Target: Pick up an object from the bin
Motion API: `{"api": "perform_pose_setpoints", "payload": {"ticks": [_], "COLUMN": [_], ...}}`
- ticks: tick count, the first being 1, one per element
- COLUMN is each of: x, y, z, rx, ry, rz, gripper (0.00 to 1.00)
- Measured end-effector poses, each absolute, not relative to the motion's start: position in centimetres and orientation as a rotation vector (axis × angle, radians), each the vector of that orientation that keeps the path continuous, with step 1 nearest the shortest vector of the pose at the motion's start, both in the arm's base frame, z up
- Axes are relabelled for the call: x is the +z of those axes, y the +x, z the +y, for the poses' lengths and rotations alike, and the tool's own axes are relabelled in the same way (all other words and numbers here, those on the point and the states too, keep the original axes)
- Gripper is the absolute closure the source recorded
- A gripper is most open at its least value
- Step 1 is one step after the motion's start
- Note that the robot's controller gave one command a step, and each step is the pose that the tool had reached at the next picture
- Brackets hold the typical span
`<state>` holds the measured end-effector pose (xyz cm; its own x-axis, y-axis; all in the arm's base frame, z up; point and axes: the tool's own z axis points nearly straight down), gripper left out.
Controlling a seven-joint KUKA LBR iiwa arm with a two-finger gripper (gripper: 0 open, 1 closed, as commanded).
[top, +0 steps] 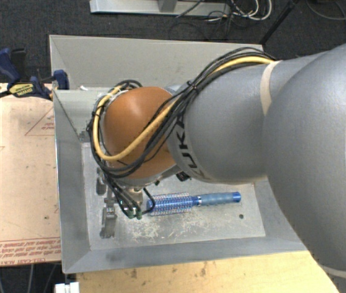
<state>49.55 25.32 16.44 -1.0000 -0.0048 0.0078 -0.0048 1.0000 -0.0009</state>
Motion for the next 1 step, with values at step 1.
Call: {"api": "perform_pose_setpoints", "payload": {"ticks": [1], "x": [13.73], "y": [50.22], "z": [14.84], "rx": [0.005], "ry": [0.223], "rz": [-3.131], "gripper": [0.00]}}
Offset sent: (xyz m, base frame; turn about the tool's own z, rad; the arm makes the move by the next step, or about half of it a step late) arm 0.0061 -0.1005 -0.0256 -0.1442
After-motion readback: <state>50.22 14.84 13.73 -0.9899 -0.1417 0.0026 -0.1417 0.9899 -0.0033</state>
